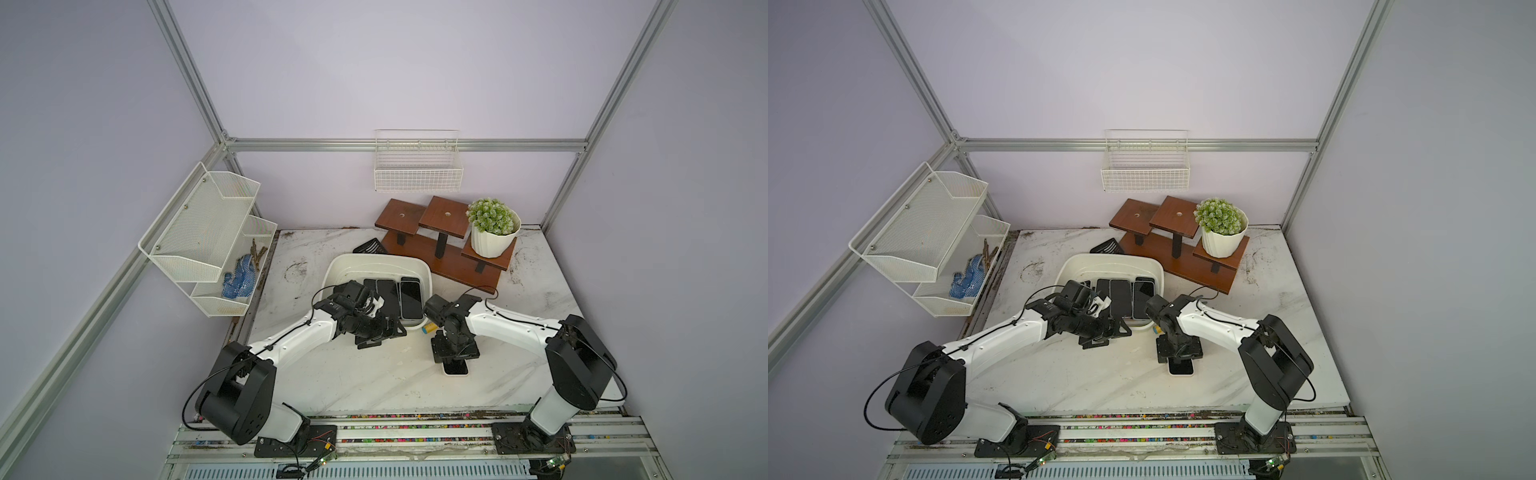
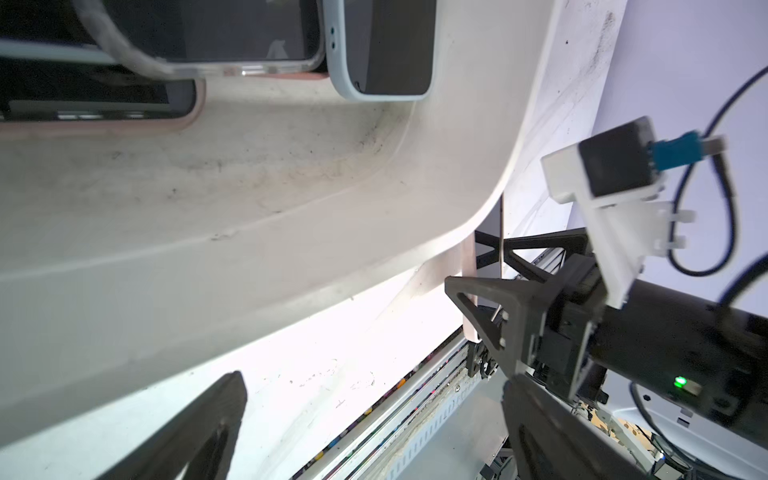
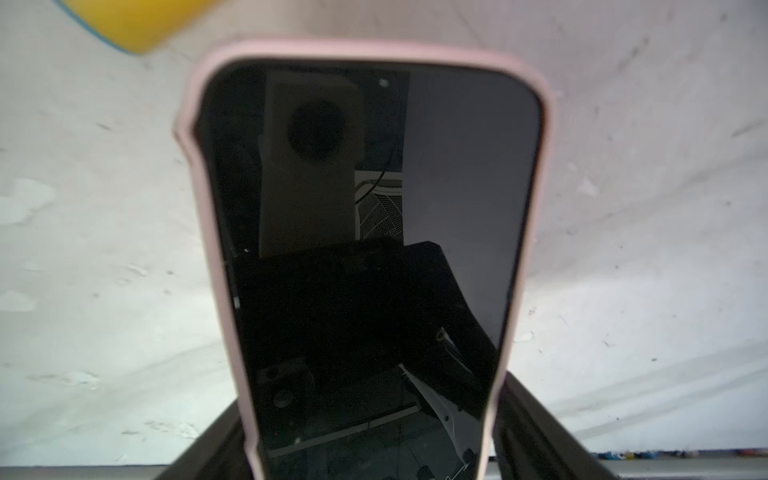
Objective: Take the phone out of the storage box
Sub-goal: Place the phone at the center of the board.
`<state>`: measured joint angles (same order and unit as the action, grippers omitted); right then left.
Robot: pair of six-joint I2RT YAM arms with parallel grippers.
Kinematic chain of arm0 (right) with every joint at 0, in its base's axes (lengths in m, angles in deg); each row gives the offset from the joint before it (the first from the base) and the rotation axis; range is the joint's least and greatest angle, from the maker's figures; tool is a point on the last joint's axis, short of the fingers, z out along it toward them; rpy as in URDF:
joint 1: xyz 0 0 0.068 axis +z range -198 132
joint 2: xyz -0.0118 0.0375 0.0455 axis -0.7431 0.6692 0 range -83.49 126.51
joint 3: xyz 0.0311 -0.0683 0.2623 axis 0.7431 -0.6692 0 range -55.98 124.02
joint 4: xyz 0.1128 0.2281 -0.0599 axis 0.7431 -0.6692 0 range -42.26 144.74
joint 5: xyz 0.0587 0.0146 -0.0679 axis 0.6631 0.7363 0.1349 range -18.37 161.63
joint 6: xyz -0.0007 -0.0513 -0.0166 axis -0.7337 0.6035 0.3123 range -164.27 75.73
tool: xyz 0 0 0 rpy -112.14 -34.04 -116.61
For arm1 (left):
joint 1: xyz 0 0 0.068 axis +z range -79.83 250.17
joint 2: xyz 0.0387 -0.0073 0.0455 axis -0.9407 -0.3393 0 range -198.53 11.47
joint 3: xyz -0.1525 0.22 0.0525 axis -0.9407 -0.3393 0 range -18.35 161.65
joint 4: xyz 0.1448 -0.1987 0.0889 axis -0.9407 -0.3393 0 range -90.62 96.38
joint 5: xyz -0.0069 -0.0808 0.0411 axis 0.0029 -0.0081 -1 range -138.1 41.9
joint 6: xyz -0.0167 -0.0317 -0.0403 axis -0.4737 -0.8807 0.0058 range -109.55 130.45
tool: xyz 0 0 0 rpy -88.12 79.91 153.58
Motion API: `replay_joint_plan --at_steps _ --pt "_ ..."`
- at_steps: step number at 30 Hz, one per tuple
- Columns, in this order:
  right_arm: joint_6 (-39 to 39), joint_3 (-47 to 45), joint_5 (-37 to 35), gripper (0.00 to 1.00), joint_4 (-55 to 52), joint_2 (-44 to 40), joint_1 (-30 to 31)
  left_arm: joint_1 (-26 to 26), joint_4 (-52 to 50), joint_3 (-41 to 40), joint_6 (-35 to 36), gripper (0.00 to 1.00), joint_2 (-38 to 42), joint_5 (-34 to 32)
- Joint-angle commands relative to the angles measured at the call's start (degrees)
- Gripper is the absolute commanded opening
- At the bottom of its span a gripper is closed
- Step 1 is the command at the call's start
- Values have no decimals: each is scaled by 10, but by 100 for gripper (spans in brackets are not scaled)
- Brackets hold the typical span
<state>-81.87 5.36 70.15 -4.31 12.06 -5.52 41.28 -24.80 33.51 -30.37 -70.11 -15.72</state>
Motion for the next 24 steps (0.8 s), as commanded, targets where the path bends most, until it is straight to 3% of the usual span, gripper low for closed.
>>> replay_joint_plan --at_steps 1,15,22,24 --pt "-25 -17 -39 58 26 -11 -1 2 -18 9 18 100 30 5" --pt "-12 -8 -79 64 77 74 -14 28 -97 40 51 100 69 -6" --pt "-10 -16 -60 100 85 67 -15 49 -117 47 60 100 83 -2" --pt "-12 -19 -60 100 80 47 -15 51 -119 50 61 100 84 -1"
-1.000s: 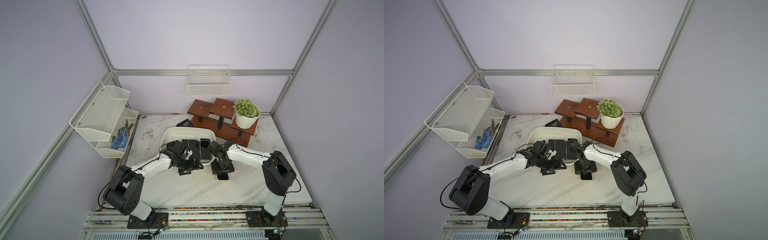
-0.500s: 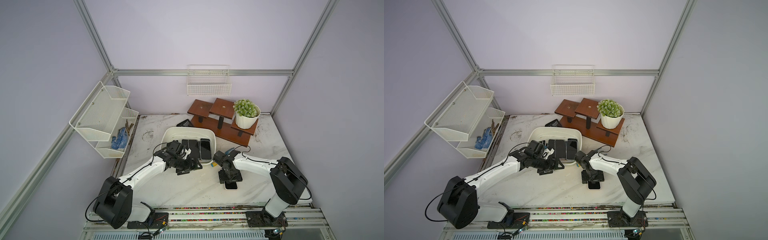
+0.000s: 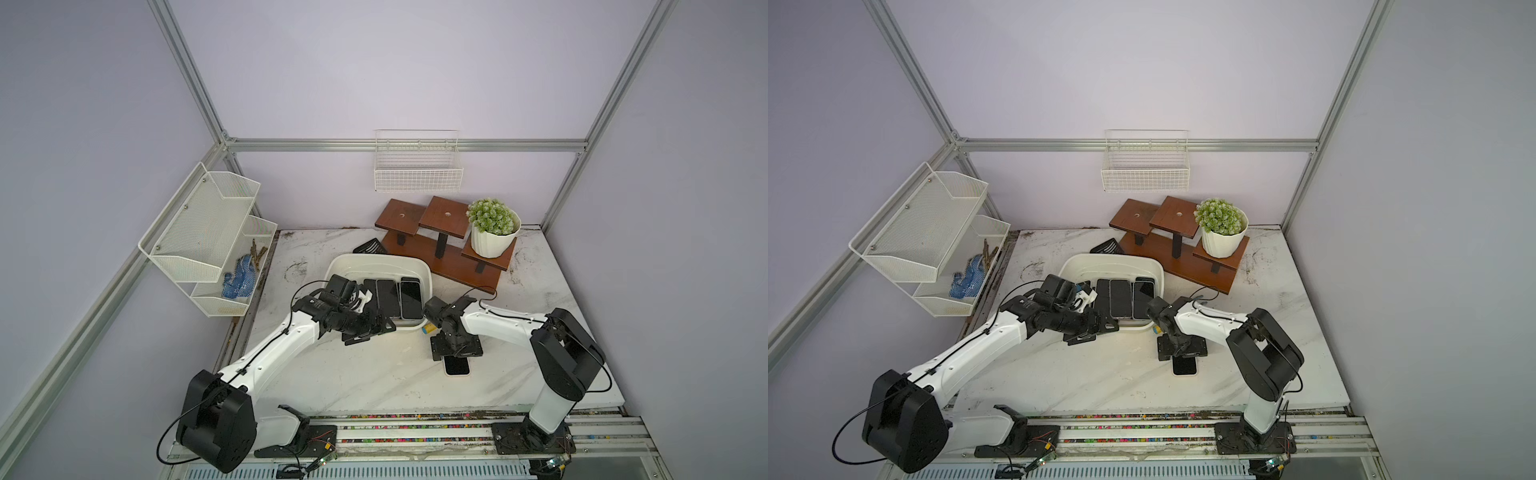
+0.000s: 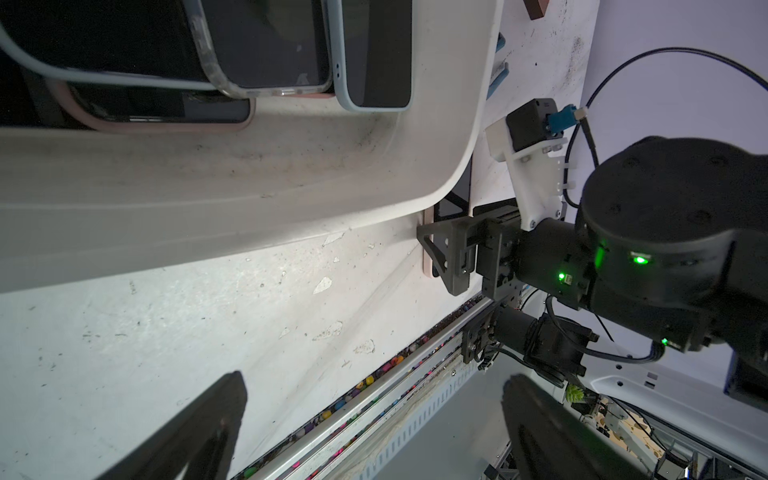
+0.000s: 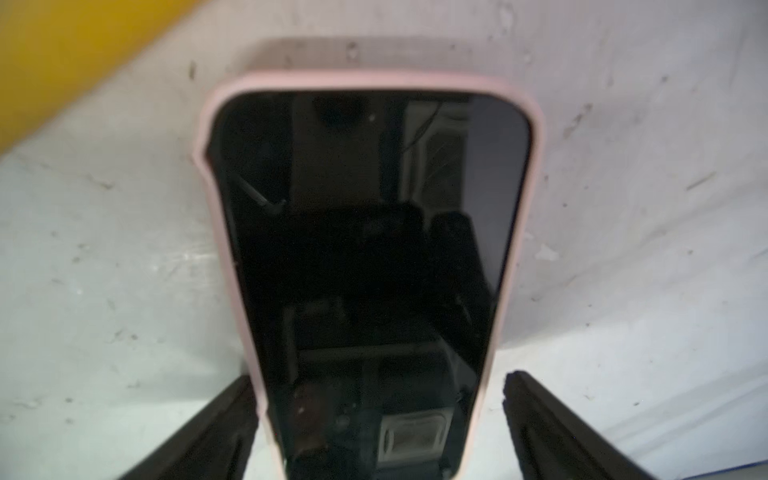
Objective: Take the phone out of the storage box
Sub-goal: Place the phone at the center of the board, then pick up the phone from the storage box.
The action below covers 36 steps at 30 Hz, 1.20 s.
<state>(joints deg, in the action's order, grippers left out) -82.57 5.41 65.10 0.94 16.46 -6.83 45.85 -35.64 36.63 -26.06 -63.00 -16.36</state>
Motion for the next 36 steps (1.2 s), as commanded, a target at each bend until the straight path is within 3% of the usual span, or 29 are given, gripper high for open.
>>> replay_joint_plan --at_steps 1,10,15,22,27,36 --pt "-5 -20 -11 100 22 -10 -3 8 -11 23 20 100 12 4" --pt "3 77 -37 100 -89 -144 -9 38 -40 91 43 100 -2 3" --pt "53 198 21 100 -82 -145 -10 70 -57 132 54 100 -7 -10" --pt "76 369 105 100 -57 -1 -10 104 -95 159 53 100 -5 -97" --pt "92 496 137 100 -75 128 -10 122 -103 139 45 100 16 -118" --pt "104 566 134 100 -84 250 -18 131 -114 97 41 100 66 -115"
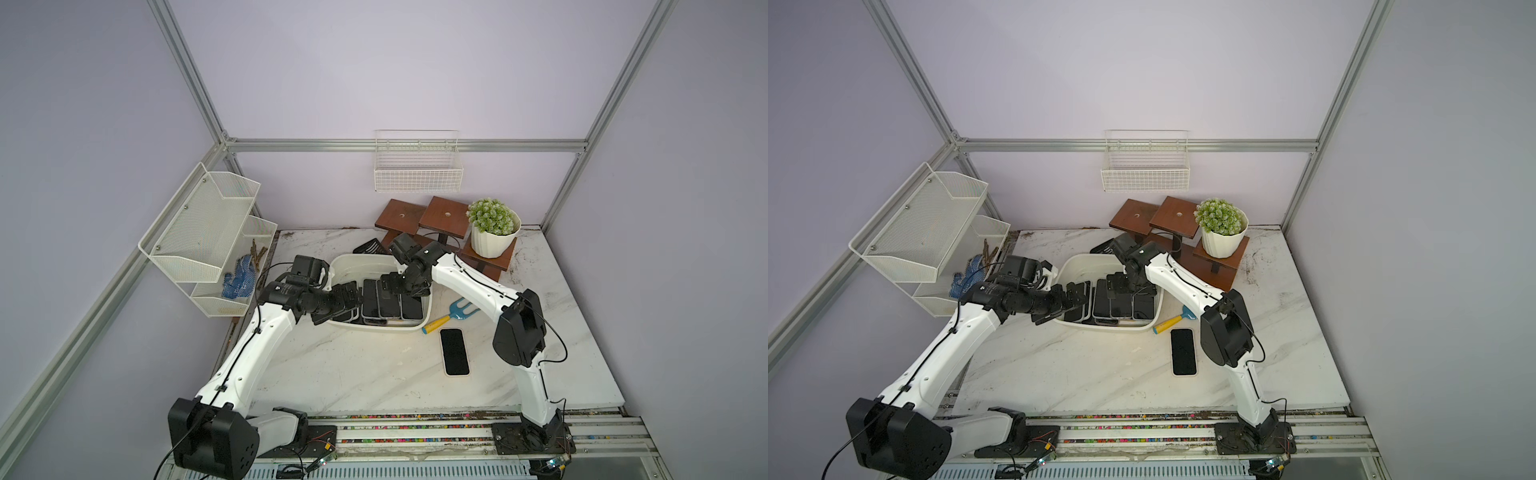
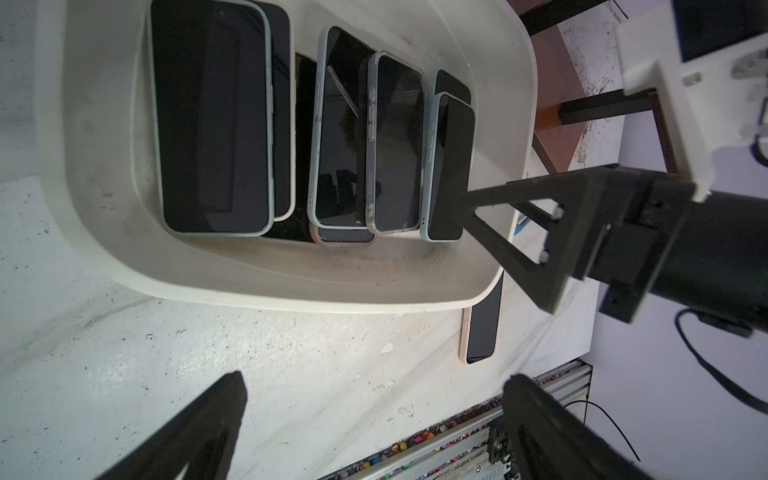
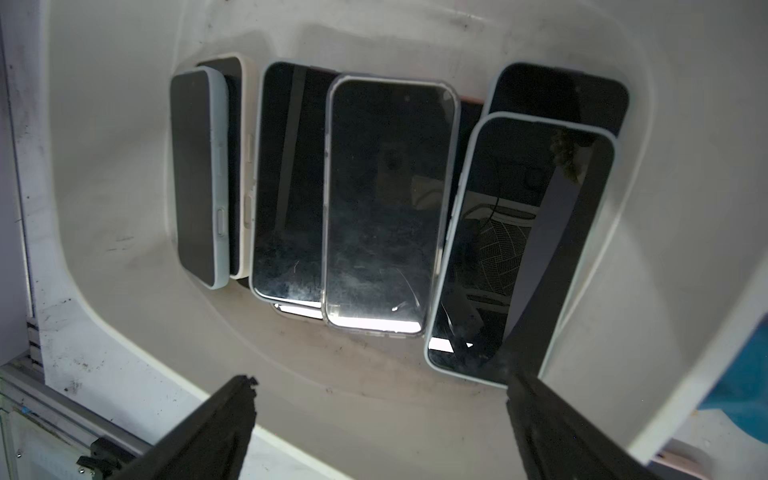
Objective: Take the phone out of the storage box
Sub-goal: Pick up the phone from the storage box.
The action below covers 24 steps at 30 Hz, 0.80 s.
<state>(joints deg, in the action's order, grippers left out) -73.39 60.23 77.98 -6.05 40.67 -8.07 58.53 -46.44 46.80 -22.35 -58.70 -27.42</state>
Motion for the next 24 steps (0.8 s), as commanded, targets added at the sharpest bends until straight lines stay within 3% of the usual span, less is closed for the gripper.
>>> replay_joint_plan --at_steps 1,7,24 --pt "12 19 3 100 -13 14 -6 4 -7 -9 3 100 29 -5" --pt "-1 19 -66 100 -28 33 -9 4 -18 -26 2 100 53 -3" --pt "2 51 -142 100 -64 112 -28 4 -24 -47 -4 100 64 7"
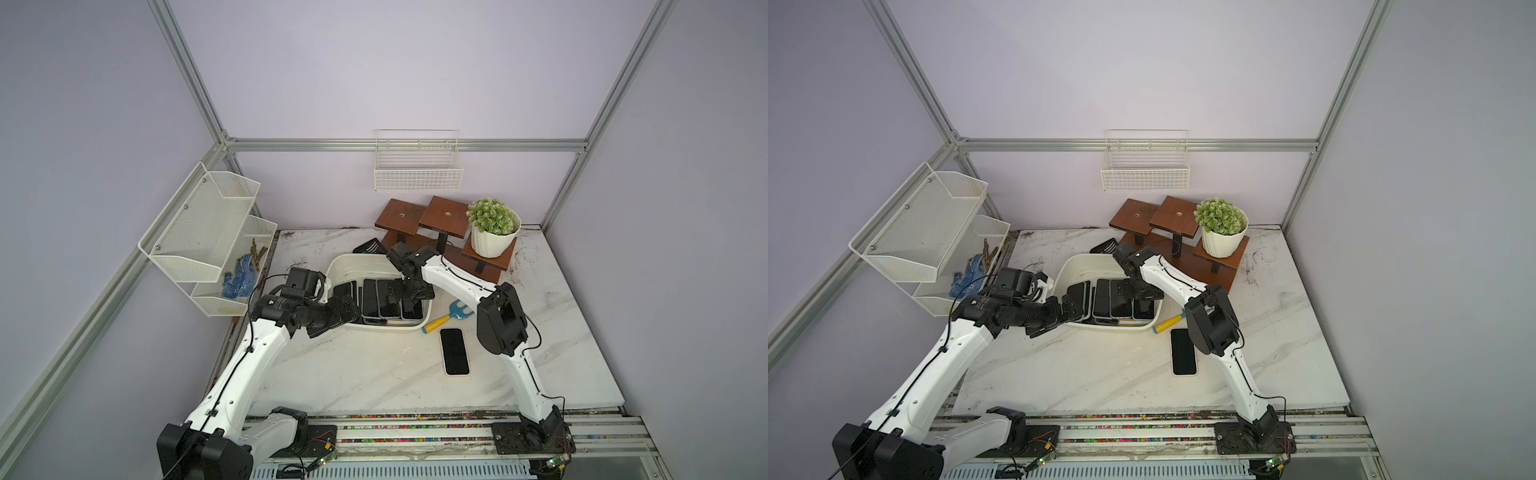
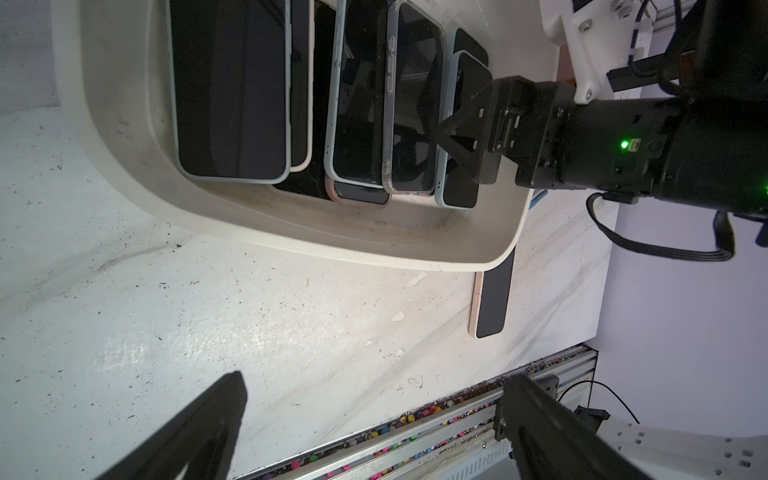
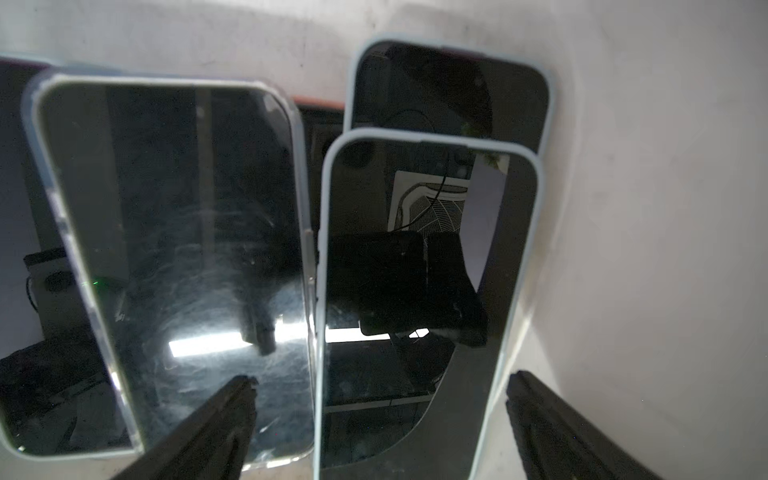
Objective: Take the phone out of the storage box
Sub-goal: Pick up the phone from the storage box.
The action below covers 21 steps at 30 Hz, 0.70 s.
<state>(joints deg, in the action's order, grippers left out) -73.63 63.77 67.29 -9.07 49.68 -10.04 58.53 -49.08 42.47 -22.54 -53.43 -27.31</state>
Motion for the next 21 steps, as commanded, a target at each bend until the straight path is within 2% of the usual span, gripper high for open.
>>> replay_joint_plan --at_steps 1,9,13,21 --pt "5 22 -37 100 -38 28 -9 4 4 -3 -2 100 10 6" --pt "6 84 -88 100 -96 75 -9 4 9 -1 -3 100 4 7" --pt "8 93 -130 98 -116 70 -9 3 13 -3 -6 100 2 8" --pt "23 87 -173 82 -141 52 -8 4 29 -12 -10 100 -1 20"
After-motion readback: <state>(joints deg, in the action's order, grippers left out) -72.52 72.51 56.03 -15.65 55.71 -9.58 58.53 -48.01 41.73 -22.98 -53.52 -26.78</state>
